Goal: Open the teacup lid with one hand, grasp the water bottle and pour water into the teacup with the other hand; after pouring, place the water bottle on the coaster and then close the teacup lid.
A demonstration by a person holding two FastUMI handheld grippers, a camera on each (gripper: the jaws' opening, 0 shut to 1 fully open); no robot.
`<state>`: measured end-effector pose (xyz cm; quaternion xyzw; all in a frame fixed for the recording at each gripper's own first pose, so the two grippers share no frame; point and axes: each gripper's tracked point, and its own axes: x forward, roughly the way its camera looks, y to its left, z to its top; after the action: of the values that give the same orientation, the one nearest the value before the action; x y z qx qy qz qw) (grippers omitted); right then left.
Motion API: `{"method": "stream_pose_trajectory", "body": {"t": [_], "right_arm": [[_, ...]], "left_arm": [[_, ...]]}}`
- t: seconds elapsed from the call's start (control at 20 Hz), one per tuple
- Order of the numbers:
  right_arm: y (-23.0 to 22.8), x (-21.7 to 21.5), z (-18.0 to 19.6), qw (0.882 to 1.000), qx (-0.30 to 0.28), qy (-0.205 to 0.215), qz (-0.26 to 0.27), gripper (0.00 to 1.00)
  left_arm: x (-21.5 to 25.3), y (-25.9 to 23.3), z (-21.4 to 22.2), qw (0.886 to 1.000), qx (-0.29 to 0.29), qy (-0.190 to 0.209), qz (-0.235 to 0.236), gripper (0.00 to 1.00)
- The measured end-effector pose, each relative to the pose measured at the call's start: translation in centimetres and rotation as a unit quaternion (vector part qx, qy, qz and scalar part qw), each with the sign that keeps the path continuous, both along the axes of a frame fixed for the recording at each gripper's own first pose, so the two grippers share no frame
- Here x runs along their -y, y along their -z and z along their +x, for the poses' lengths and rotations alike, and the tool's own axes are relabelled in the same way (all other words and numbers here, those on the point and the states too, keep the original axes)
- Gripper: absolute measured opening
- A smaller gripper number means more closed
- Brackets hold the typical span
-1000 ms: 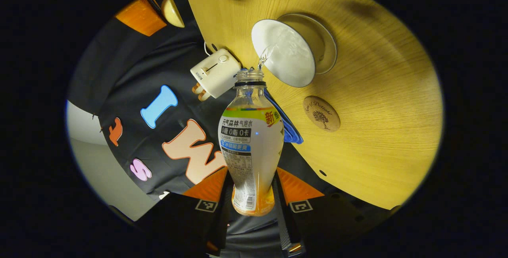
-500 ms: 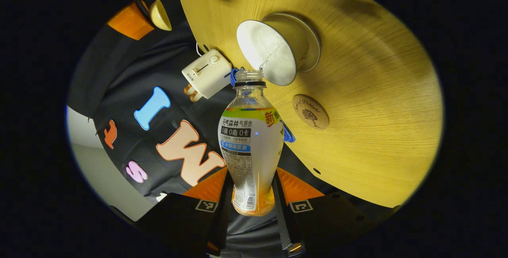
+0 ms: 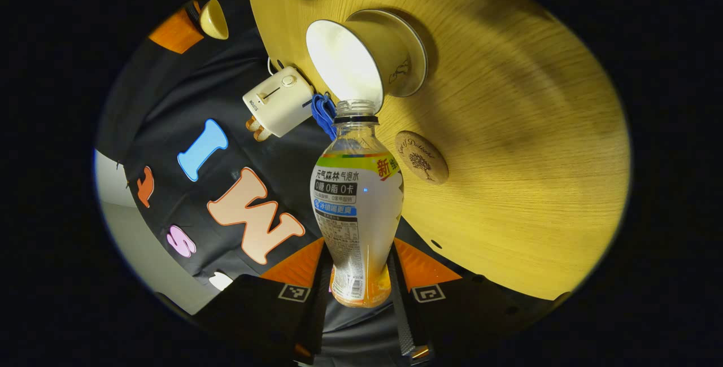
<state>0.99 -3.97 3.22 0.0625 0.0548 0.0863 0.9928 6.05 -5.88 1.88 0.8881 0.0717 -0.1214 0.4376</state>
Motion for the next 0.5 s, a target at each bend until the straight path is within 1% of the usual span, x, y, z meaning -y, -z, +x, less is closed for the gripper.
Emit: {"method": "stream_pose_trajectory", "body": {"t": [0.1,0.2,0.25,0.3,0.35,0.45,0.5], "right_arm": [[0.0,0.0,0.1,1.000,0.000,-0.001,0.000,0.32],[0.0,0.0,0.0,1.000,-0.001,-0.001,0.000,0.32],[0.1,-0.1,0.0,1.000,-0.001,-0.001,0.000,0.32],[0.0,0.0,0.0,1.000,0.000,-0.001,0.001,0.30],[0.0,0.0,0.0,1.000,0.001,-0.001,0.001,0.32],[-0.1,0.0,0.1,1.000,0.001,0.000,0.002,0.32],[-0.2,-0.1,0.1,1.000,0.001,0.000,0.002,0.32]], "left_arm": [[0.0,0.1,-0.1,1.000,0.000,-0.001,-0.002,0.50],[-0.1,0.4,-0.1,1.000,-0.009,-0.006,-0.017,0.50],[-0.5,0.8,-0.2,0.999,-0.016,-0.012,-0.031,0.50],[-0.6,1.2,-0.4,0.998,-0.025,-0.016,-0.047,0.50],[-0.6,1.7,-0.5,0.997,-0.037,-0.020,-0.067,0.50],[-1.2,2.7,-0.8,0.991,-0.057,-0.041,-0.113,0.48],[-1.2,3.2,-0.8,0.988,-0.064,-0.046,-0.134,0.50]]}}
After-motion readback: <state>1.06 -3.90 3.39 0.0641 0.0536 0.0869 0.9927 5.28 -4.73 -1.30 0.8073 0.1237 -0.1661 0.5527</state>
